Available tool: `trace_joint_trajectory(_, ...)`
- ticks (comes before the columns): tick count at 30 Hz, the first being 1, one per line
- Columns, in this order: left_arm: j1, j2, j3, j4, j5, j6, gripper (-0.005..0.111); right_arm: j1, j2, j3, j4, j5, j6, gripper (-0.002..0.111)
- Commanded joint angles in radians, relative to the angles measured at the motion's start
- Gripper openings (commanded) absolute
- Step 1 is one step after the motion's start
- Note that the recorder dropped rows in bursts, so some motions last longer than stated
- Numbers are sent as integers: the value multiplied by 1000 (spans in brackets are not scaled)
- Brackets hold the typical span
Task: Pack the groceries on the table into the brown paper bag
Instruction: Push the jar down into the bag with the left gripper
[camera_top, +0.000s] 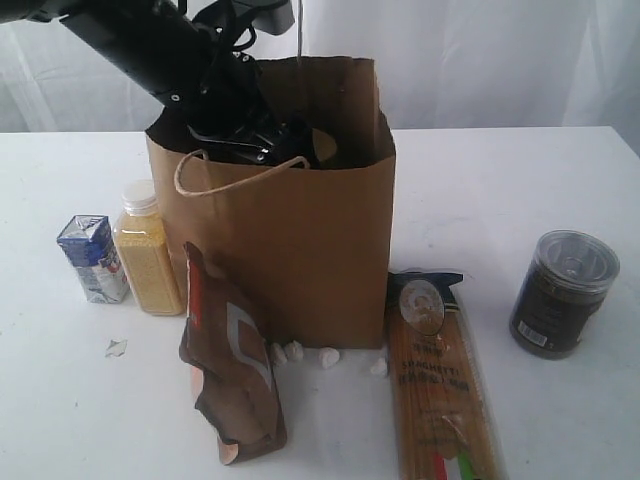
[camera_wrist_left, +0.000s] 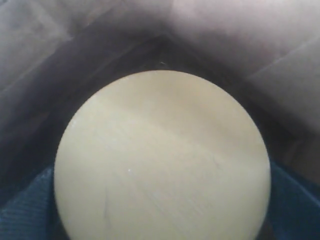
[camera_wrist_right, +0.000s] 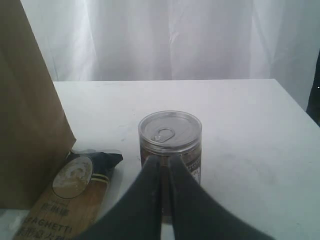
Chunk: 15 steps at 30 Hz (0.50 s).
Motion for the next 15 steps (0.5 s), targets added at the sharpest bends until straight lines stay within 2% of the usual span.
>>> trace_joint_trajectory(1, -4, -4, -3, -32, 29, -4, 56, 1, -7, 6, -7, -13, -8, 5)
trace_joint_trajectory(3, -4, -11, -3, -32, 26, -8, 75, 1, -7, 6, -7, -13, -8, 5)
trace_joint_trajectory(5, -4, -24, -3, -32, 26, -8, 81, 1, -7, 6, -7, -13, -8, 5)
trace_joint_trajectory(15, -4, -94, -3, -32, 44, -4, 82, 1, -7, 6, -7, -13, -8, 5)
